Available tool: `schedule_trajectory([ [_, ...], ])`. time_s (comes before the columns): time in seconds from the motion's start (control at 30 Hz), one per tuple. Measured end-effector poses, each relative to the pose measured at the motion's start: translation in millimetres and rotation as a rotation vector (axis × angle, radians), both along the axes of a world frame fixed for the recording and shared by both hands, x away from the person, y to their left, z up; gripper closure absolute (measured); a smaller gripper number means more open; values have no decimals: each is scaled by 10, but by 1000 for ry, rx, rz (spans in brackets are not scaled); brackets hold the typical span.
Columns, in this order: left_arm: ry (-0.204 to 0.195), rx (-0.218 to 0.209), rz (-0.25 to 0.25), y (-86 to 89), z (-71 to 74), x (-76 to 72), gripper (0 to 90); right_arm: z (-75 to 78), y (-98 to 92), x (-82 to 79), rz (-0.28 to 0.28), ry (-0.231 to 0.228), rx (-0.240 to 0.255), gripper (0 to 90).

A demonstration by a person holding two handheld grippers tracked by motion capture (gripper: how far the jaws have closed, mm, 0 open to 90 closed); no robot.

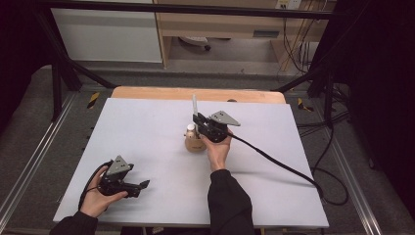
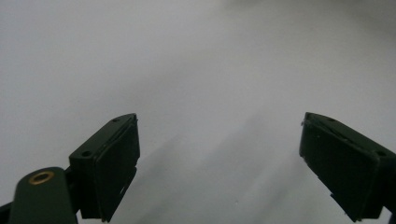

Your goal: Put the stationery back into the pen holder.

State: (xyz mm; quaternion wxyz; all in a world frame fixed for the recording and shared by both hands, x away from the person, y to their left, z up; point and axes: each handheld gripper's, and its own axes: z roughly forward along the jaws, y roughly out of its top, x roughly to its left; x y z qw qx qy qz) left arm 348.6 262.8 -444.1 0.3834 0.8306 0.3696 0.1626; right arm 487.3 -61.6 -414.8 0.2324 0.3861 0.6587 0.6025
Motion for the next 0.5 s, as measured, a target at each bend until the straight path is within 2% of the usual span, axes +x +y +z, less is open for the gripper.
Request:
schedule_trajectory([
  [0.1, 0, 2, -3, -1, -2, -1, 123, -47, 4, 3, 0, 2, -23, 788],
  [0.33, 1, 7, -7, -6, -5, -1, 123, -127, -11, -21, -7, 25, -25, 786],
  [0.5, 2, 8, -9, -8, -6, -2, 122, -130, -9, -34, -6, 28, -33, 771],
])
